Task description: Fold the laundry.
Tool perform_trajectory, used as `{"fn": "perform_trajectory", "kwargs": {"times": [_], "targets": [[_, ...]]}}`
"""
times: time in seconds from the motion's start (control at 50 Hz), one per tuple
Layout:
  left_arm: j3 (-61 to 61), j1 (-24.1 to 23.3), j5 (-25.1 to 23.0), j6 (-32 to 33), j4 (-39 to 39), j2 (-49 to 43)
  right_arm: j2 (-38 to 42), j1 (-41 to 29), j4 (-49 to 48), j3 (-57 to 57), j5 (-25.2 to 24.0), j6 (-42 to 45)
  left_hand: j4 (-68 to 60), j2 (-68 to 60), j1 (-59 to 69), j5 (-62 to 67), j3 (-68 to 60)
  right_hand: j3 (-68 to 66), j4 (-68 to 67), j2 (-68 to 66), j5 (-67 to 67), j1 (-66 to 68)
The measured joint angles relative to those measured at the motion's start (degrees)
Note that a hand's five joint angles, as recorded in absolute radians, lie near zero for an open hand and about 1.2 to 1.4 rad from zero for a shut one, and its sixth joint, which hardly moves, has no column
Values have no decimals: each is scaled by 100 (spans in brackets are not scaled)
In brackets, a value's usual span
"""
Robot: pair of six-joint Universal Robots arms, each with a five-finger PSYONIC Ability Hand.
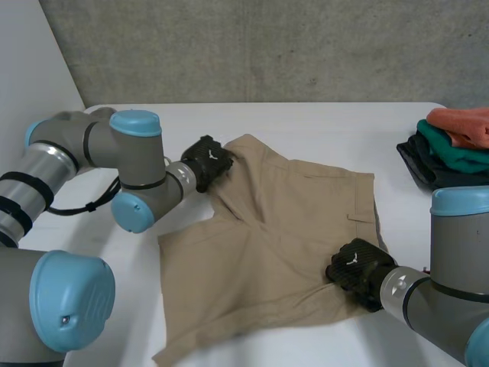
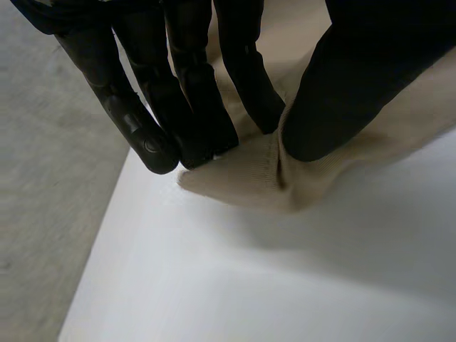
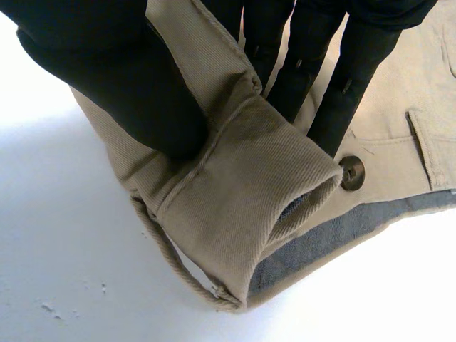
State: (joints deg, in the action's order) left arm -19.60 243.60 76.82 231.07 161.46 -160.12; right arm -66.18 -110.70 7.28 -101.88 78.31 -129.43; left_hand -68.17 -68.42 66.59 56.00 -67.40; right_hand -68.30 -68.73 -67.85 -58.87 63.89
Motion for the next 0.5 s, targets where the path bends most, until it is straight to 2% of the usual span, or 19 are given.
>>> {"fn": "perform_trajectory", "kwargs": {"times": [0.14,0.3,0.5], "targets": [[-776,165,665,76,128,532,-10,-26,-36,0,0,-33,-26,0,0,0,-55,0,0,0,0,0],[-1736,184,1147,96,68,1200,-6,-123,-96,23,6,-107,-27,0,0,0,-55,0,0,0,0,0],[-1844,-17,2006,59,-414,1347,59,-159,-174,35,37,-180,-27,0,0,0,-55,0,0,0,0,0]]}}
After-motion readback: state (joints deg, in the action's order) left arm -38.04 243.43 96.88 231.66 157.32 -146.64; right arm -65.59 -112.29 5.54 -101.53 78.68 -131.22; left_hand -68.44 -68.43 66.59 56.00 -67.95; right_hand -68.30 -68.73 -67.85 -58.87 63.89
